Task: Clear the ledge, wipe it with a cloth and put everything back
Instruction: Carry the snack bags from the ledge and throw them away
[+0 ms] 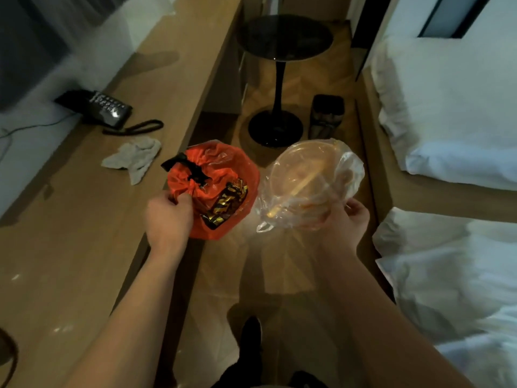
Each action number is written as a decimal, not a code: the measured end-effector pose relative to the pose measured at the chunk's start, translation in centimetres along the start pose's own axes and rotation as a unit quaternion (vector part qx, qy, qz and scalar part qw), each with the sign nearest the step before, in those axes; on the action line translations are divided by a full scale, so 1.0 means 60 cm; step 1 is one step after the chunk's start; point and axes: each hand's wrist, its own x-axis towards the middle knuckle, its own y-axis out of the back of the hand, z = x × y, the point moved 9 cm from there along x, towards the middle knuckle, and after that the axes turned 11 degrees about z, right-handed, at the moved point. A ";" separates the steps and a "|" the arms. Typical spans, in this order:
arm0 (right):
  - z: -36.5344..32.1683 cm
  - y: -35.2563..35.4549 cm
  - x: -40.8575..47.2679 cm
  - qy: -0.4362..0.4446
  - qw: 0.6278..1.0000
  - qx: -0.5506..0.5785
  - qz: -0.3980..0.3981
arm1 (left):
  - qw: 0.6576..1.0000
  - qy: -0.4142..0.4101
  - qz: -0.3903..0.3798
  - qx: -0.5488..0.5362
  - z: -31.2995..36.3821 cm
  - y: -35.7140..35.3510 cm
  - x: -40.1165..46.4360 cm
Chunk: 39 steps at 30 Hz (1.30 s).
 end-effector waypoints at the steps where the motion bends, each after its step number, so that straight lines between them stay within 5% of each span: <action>1: -0.008 -0.016 0.015 0.004 1.000 0.003 0.007 | 1.000 -0.011 -0.004 0.000 0.018 -0.019 0.014; 12: -0.087 -0.126 0.257 -0.015 0.995 0.051 0.083 | 0.995 -0.070 -0.067 0.007 0.219 -0.282 0.081; 23: -0.229 -0.270 0.556 -0.018 0.995 0.061 0.079 | 0.993 -0.073 -0.092 -0.001 0.441 -0.536 0.137; 39: -0.352 -0.560 0.886 0.015 0.990 0.040 0.132 | 0.985 -0.061 -0.157 0.025 0.673 -0.927 0.375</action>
